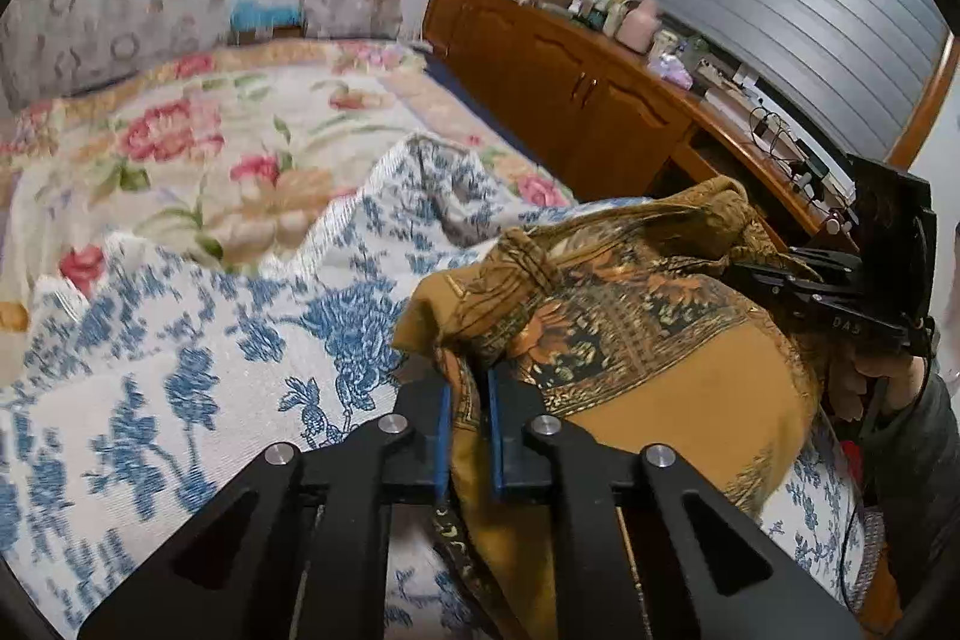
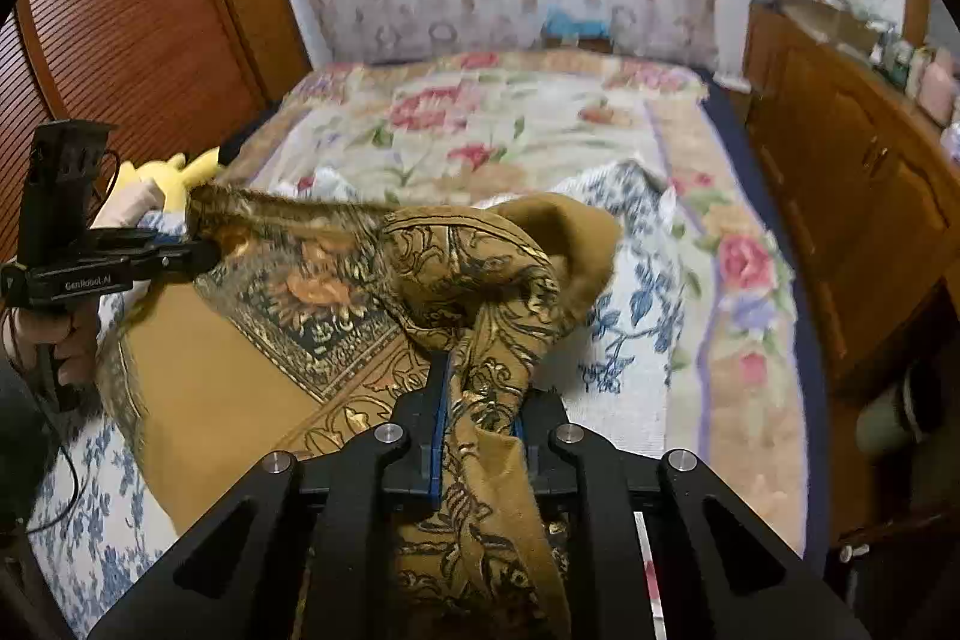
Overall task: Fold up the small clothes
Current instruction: 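Lift the folded garment with both tools and carry it toward the yellow plush toy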
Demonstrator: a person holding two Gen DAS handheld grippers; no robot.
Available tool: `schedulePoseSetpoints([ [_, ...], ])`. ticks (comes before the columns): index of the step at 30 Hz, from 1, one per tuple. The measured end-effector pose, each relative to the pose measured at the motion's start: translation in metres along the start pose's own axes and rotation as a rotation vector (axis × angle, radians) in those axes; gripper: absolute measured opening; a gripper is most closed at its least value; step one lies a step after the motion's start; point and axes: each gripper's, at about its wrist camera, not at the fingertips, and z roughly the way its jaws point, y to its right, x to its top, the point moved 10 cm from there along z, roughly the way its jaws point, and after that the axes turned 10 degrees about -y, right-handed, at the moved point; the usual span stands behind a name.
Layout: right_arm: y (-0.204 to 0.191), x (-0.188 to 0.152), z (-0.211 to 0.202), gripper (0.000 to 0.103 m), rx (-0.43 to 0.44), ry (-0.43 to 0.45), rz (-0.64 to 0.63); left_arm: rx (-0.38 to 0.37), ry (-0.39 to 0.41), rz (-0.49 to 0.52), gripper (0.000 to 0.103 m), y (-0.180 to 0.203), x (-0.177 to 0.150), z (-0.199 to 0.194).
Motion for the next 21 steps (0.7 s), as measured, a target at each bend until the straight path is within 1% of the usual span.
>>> schedulePoseSetpoints([
  [3,-0.006,0.002,-0.014,0.015,-0.013,0.057,-0.013,0.007,0.055,0.024,0.009,0.012,0.003,-0.025],
  [7,-0.022,0.003,-0.031,0.014,-0.031,0.089,-0.057,0.004,0.107,0.051,0.009,0.023,0.001,-0.056],
  [10,-0.035,0.004,-0.044,0.014,-0.025,0.123,-0.084,0.013,0.144,0.051,0.008,0.022,-0.005,-0.076],
  [14,-0.056,0.003,-0.057,0.014,-0.029,0.174,-0.134,0.031,0.209,0.029,0.008,0.014,-0.013,-0.111],
  [21,-0.105,0.015,-0.069,0.014,0.011,0.237,-0.225,0.086,0.319,-0.026,0.008,-0.016,-0.038,-0.183],
])
